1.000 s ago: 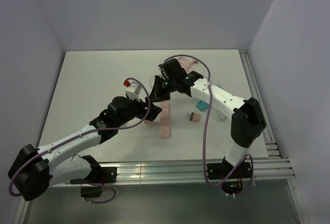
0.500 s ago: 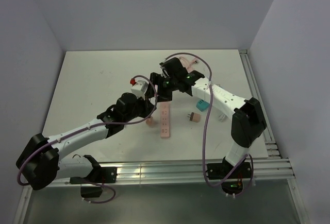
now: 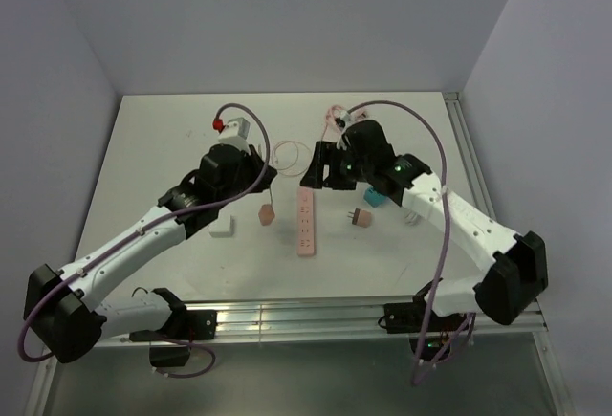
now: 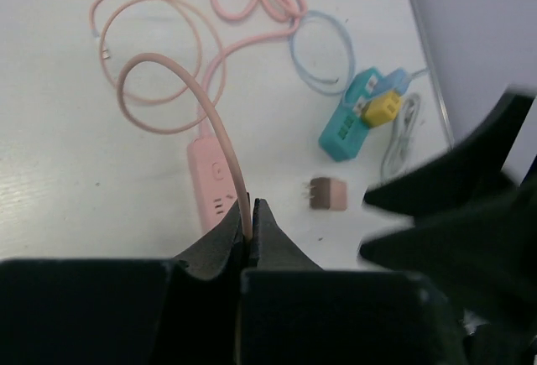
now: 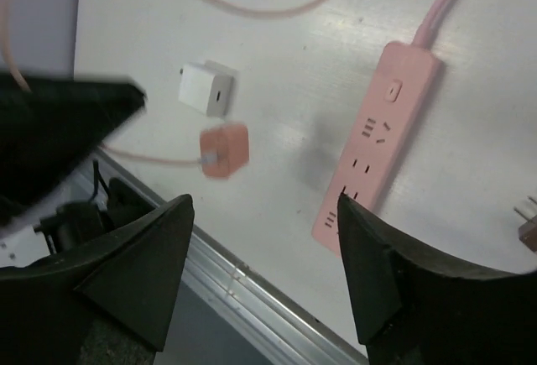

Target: Insert the plug

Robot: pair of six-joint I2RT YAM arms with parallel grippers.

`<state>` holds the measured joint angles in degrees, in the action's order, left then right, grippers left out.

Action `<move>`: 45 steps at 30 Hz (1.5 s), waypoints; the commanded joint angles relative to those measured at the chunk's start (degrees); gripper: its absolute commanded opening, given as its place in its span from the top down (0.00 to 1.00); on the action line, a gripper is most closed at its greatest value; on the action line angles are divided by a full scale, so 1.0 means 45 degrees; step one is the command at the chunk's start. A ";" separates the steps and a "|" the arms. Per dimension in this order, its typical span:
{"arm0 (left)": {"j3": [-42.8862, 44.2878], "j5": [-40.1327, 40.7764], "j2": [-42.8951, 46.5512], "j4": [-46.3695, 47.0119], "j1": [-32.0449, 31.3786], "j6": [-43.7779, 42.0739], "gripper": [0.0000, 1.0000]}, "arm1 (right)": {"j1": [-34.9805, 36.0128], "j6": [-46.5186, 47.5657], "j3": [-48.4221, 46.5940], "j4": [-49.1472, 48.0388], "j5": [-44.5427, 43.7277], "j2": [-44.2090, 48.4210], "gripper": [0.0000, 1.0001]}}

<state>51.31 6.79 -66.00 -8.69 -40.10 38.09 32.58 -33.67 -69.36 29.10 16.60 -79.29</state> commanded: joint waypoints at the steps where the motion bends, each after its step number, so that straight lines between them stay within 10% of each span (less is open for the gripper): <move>1: 0.1681 0.0795 -0.0449 -0.1288 0.0043 0.1456 0.99 | 0.0845 0.0724 0.1913 -0.1443 -0.1013 0.1619 0.25; 15: 0.4769 0.0484 -0.2208 -0.3106 0.0023 0.4033 1.00 | 0.3014 0.1310 0.2623 -0.3303 -0.3550 0.2250 0.02; 45: 0.6117 -0.0297 -0.2873 -0.4886 -0.0015 0.6654 1.00 | 0.4616 0.2190 0.2231 -0.5491 -0.6618 -0.0427 0.31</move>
<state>76.01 6.28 -79.09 -31.20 -40.10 66.92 52.77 -24.53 -58.54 7.29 -11.44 -80.88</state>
